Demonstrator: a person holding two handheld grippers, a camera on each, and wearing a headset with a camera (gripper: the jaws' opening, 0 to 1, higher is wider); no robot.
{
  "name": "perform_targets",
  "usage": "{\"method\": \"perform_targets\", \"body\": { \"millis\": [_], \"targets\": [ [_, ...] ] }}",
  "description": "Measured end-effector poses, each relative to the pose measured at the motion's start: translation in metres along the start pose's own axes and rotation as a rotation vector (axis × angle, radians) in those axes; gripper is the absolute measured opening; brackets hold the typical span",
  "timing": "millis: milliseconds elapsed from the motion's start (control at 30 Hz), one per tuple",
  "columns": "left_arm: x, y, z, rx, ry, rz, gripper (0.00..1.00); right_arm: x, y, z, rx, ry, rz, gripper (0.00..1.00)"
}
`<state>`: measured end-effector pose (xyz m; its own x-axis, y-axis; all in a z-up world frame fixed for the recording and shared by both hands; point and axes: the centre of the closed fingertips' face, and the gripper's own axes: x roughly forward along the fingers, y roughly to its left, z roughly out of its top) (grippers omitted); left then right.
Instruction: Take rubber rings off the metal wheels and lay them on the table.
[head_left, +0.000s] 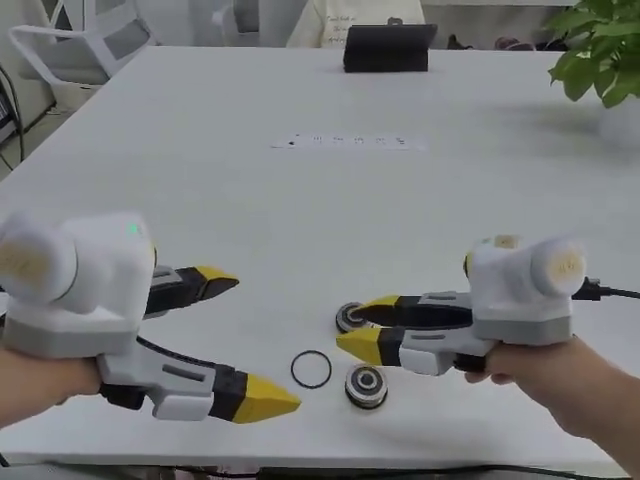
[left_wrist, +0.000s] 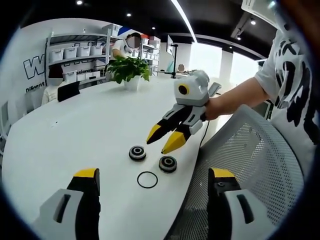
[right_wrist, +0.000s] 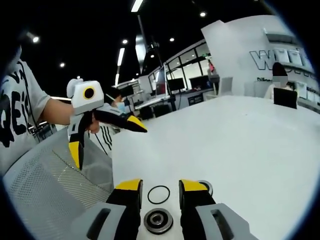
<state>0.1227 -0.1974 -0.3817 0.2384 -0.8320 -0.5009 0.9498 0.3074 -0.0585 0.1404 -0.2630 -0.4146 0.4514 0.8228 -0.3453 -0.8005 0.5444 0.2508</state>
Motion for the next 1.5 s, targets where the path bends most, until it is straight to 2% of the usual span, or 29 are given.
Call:
{"method": "perform_targets", "body": {
  "millis": [600, 900, 1200, 1500],
  "targets": [
    [0.018, -0.007, 0.011, 0.024, -0.003, -0.025, 0.85, -0.032, -0.010, -0.007, 0.011, -0.028, -0.055, 0.30],
    [0.035, -0.014, 0.012, 0.043, 0.009, -0.052, 0.81, -0.038, -0.009, -0.017, 0.026, -0.026, -0.066, 0.31],
    [0.054, -0.023, 0.008, 0.062, 0.034, -0.090, 0.78, -0.041, -0.009, -0.026, 0.033, -0.016, -0.065, 0.32],
    [0.070, -0.029, -0.002, 0.080, 0.073, -0.120, 0.71, -0.042, -0.011, -0.041, 0.031, 0.011, -0.061, 0.33]
  ]
}}
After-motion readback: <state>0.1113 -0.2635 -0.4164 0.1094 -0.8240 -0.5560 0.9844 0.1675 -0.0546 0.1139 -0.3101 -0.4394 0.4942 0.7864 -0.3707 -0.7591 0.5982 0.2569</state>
